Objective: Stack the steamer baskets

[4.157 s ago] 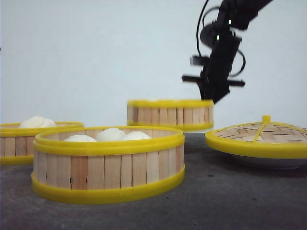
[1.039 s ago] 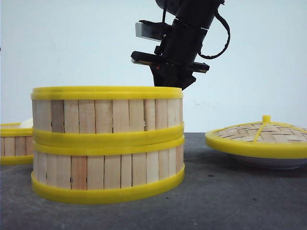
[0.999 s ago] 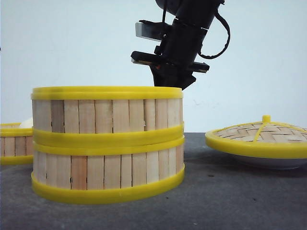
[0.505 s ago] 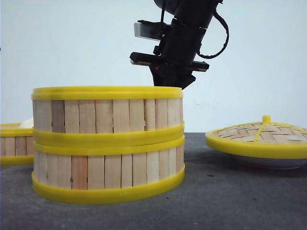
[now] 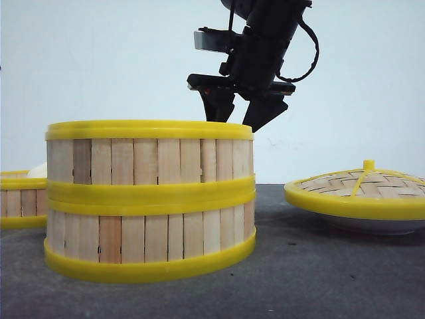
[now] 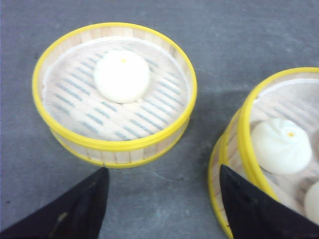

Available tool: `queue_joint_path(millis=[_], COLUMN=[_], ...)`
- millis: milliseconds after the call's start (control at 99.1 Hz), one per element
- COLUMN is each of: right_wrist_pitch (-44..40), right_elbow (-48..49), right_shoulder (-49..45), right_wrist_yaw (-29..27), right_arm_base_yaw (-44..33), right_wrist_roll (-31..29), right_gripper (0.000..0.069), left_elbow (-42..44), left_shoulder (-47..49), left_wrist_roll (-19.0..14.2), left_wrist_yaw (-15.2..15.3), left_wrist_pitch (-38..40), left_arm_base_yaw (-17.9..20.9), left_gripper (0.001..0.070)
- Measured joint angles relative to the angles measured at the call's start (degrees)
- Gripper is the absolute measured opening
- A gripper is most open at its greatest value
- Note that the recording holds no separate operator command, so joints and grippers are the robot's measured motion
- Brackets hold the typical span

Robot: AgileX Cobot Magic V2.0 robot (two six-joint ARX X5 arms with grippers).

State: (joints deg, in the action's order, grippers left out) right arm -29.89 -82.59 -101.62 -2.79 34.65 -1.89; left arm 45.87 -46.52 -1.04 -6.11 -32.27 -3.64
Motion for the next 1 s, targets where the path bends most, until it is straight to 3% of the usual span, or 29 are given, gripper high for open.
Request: queue_joint_path(millis=[81, 293, 686, 999], right_wrist_pitch=[-3.67, -9.4, -11.96, -16.39], right_elbow=[0.0, 1.05, 21.09, 25.92], right_shoulder=[2.56, 12.63, 31.58, 41.83], right_wrist_yaw=[0.9, 1.46, 1.4, 1.27], right_arm_base_yaw=[-0.81, -5.53, -17.2, -22.8], right_wrist_roll=[-0.02, -0.02, -0.04, -0.04], right_gripper=[0.0383, 0.0383, 0.0383, 0.0383], left_elbow=[0.0, 1.11, 14.47, 20.09], left_shoulder=[-0.61, -8.79, -35.04, -49.07], left_wrist_roll=[-0.02, -1.05, -1.4, -1.51], left_wrist_yaw=[1.77, 1.95, 2.12, 2.19], left_wrist_pitch=[1.53, 7.91, 8.83, 10.62], left_arm_base_yaw=[0.37, 4.0, 10.99, 13.53], left_gripper=[0.0425, 0.0425, 0.0425, 0.0425])
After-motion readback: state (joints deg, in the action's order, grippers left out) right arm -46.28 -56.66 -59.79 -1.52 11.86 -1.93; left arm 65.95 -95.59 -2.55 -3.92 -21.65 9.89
